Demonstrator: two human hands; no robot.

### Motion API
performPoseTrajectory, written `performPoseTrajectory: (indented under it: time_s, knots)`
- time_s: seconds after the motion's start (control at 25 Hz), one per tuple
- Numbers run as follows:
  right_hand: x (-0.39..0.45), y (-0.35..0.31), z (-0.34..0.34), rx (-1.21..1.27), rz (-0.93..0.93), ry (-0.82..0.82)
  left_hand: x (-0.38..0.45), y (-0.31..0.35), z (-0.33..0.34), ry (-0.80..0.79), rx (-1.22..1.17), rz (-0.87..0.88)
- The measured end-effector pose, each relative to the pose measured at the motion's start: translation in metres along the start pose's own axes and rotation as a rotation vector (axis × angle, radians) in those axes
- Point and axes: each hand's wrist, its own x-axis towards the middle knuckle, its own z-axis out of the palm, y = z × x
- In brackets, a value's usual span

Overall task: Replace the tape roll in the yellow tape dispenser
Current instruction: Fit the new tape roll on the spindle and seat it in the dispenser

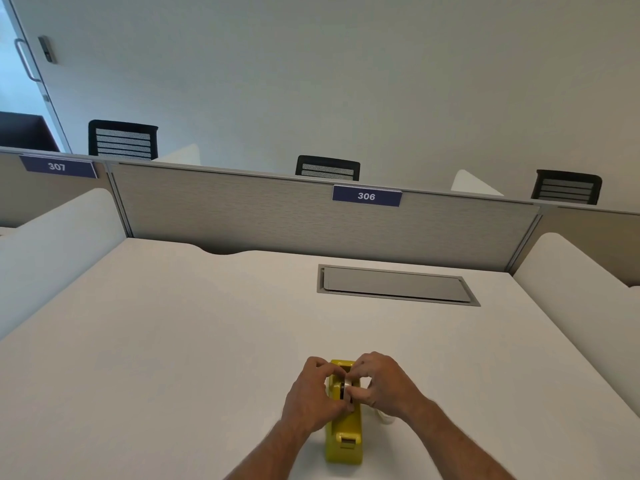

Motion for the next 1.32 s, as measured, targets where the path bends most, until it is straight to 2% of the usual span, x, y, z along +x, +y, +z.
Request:
performPoseTrajectory:
  time_s: [0.92, 1.32]
  knots:
    - [0.0021, -0.0005, -0.0046, -0.051, 0.008, -0.079, 0.0002, 0.0042, -0.0028, 0.006, 0.009, -0.011]
    - [0.0027, 0.0004, -0.0027, -0.049, -0.011, -0.047, 0.0002, 0.0022, -0.0001, 0.004, 0.021, -0.006]
